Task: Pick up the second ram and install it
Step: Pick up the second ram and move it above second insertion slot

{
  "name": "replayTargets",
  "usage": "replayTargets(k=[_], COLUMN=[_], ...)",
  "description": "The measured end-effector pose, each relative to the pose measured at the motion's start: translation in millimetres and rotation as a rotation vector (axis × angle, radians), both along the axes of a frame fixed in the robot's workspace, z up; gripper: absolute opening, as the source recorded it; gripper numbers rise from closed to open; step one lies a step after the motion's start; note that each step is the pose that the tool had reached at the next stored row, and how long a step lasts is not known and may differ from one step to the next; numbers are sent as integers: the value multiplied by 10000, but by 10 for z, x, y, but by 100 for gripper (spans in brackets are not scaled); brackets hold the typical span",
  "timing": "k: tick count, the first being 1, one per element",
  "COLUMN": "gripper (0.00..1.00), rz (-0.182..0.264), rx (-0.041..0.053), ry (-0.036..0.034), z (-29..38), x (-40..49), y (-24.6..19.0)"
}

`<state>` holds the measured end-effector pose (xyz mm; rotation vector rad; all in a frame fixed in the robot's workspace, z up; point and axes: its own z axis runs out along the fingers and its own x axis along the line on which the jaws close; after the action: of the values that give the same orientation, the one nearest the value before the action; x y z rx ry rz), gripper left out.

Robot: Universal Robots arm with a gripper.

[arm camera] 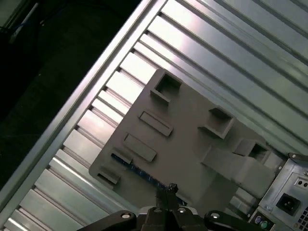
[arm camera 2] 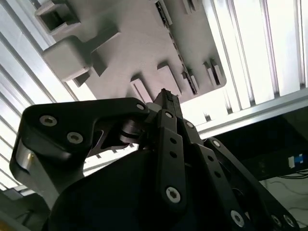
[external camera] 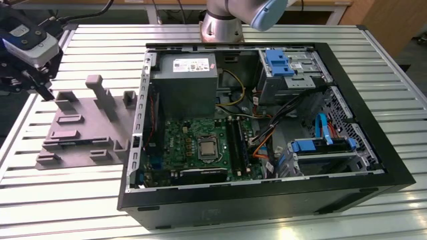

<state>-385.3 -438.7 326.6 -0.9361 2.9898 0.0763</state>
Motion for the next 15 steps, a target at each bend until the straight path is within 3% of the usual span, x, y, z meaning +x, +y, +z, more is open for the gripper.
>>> replayTargets(k=[15], gripper=[11], rz=[2743], rx=[0], ry=[0], z=[-17], x=[0], y=[0])
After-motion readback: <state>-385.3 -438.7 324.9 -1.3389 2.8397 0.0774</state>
